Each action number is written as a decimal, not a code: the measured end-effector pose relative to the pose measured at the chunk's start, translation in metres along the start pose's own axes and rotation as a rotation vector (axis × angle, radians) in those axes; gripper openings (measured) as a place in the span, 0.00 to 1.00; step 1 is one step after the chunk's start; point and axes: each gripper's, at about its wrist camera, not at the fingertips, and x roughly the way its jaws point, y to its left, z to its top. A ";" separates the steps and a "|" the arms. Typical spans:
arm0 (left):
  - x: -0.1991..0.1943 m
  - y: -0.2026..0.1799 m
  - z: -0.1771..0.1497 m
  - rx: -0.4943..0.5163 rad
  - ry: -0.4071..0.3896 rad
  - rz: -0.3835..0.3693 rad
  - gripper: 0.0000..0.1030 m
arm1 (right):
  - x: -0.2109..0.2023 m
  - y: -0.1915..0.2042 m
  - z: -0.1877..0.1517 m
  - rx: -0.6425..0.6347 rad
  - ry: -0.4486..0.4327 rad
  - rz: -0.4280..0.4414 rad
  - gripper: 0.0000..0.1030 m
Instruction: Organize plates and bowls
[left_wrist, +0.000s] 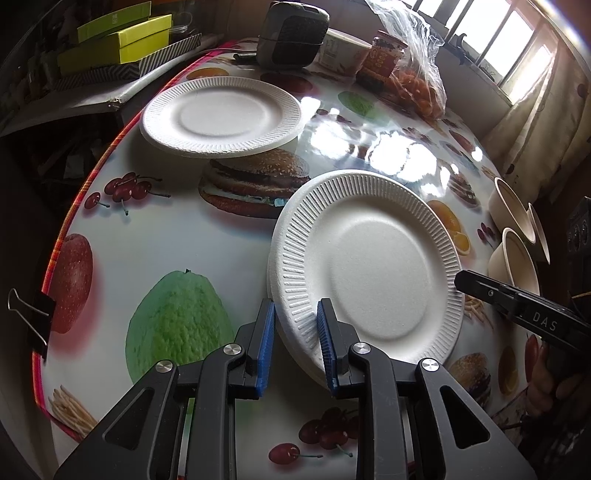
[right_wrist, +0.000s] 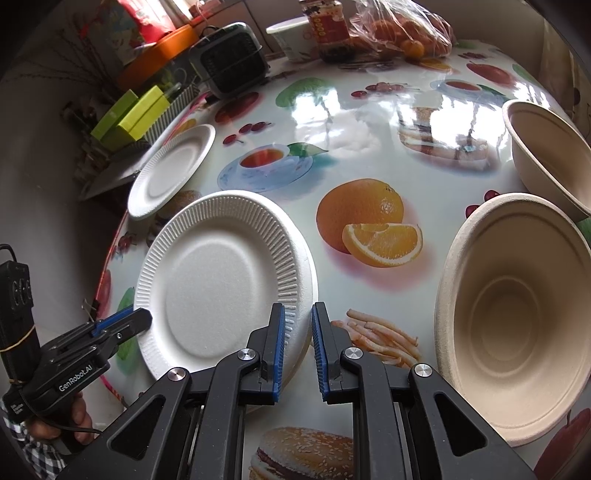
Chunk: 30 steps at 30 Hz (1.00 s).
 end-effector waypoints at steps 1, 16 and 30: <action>0.000 -0.001 0.000 -0.002 0.001 0.001 0.24 | 0.000 0.000 0.000 0.000 0.000 0.000 0.14; -0.003 -0.004 0.002 0.011 -0.011 0.012 0.32 | -0.004 -0.002 0.001 0.007 -0.011 -0.013 0.17; -0.013 0.000 0.008 0.005 -0.042 -0.003 0.37 | -0.013 0.004 0.008 0.001 -0.036 -0.028 0.30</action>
